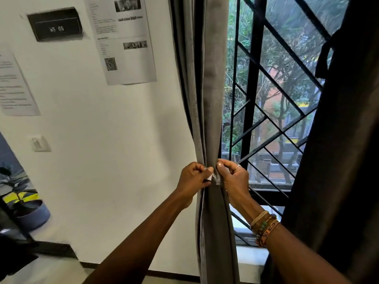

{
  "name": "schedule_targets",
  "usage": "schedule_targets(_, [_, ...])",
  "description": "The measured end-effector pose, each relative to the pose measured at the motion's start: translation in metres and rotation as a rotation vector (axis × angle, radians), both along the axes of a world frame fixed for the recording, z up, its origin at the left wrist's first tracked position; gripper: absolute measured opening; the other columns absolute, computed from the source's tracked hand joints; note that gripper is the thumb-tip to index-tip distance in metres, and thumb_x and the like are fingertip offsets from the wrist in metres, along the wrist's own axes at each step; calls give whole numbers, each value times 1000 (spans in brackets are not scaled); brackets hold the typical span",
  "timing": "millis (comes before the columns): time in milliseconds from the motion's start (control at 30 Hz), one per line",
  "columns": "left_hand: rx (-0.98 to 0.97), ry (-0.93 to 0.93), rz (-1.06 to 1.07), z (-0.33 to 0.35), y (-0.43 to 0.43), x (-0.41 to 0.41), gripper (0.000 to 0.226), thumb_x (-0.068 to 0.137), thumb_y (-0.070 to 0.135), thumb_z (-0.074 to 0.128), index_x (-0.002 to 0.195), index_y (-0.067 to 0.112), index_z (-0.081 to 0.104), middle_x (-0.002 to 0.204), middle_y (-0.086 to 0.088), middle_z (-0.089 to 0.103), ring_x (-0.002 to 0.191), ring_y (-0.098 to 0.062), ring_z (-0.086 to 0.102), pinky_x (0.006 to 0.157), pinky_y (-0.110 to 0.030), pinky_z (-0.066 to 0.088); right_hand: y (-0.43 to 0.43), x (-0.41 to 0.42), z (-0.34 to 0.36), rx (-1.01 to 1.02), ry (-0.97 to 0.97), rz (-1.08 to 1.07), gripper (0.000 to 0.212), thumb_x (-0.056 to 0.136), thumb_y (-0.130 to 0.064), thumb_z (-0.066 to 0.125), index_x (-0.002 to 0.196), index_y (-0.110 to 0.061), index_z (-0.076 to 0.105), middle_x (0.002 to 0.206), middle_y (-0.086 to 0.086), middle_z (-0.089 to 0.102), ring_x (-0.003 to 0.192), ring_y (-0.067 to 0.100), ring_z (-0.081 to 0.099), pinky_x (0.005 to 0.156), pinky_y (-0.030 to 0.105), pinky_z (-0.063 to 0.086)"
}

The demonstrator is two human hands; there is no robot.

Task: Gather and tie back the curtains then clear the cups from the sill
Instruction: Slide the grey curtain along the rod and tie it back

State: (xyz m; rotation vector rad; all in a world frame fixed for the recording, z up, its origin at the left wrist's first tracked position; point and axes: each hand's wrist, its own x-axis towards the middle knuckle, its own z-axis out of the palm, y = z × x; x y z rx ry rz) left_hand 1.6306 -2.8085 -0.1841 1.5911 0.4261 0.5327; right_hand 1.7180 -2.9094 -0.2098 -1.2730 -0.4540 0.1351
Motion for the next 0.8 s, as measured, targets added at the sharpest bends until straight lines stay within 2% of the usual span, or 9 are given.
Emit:
schedule_targets(67, [-43, 7, 30, -1, 2, 3, 17, 91, 23, 69, 89, 9, 59, 93, -14, 66, 88, -23, 69, 79, -29, 60, 0, 2, -2, 23, 57, 32, 12, 90, -9, 71, 100, -16, 73, 94, 6, 76, 88, 17, 73, 78, 28, 59])
schedule_targets(167, [-64, 1, 107, -3, 5, 8, 14, 92, 24, 68, 94, 10, 66, 93, -12, 71, 89, -25, 70, 84, -34, 60, -3, 3, 1, 14, 93, 131, 8, 88, -6, 70, 94, -10, 75, 90, 11, 76, 85, 23, 73, 78, 35, 59])
schedule_targets(267, [-12, 1, 136, -3, 7, 10, 15, 93, 25, 67, 91, 11, 68, 89, -11, 71, 90, -29, 70, 85, -40, 60, -5, 2, 6, -51, 38, 245, 21, 85, 2, 61, 79, -9, 78, 82, 13, 75, 78, 22, 70, 72, 29, 57])
schedule_targets(367, [93, 16, 103, -2, 12, 7, 12, 95, 26, 64, 89, 16, 67, 92, -12, 71, 92, -32, 70, 86, -44, 59, -9, 5, 12, -133, 76, 397, 19, 80, -2, 59, 83, 1, 77, 80, 15, 74, 74, 21, 70, 70, 30, 57])
schedule_targets(467, [262, 31, 105, -2, 16, 2, 14, 98, 28, 59, 100, 17, 66, 97, -7, 70, 92, -25, 69, 86, -37, 59, -8, 11, 13, -293, 43, 481, 26, 85, -16, 60, 93, 4, 75, 91, 17, 75, 84, 26, 72, 88, 42, 58])
schedule_targets(567, [397, -3, 148, -1, 14, -6, 18, 99, 30, 55, 104, 16, 66, 95, -3, 69, 86, -16, 67, 79, -24, 56, -2, 10, 20, -430, -27, 422, 36, 101, -30, 49, 95, -6, 75, 87, 5, 77, 89, 22, 72, 85, 34, 57])
schedule_targets(667, [458, -18, 7, -9, 6, -20, 8, 98, 28, 59, 101, 26, 66, 90, 7, 70, 82, -8, 68, 73, -15, 54, 3, 9, 26, -427, 71, 482, 62, 101, -57, 39, 97, -9, 77, 96, 9, 77, 98, 25, 71, 88, 36, 56])
schedule_targets(733, [553, -70, 22, -18, 1, -25, 7, 96, 28, 63, 100, 32, 68, 89, 18, 69, 81, 2, 67, 74, -10, 52, 6, 7, 29, -399, 139, 540, 63, 96, -63, 45, 93, -10, 77, 97, 9, 76, 96, 24, 71, 91, 40, 55])
schedule_targets(800, [642, -111, 110, -27, -1, -23, 7, 94, 29, 65, 95, 31, 71, 84, 19, 69, 80, 1, 66, 72, -14, 53, 10, 1, 33, -366, 185, 562, 50, 89, -54, 64, 93, -6, 75, 89, 10, 74, 84, 23, 70, 84, 38, 58])
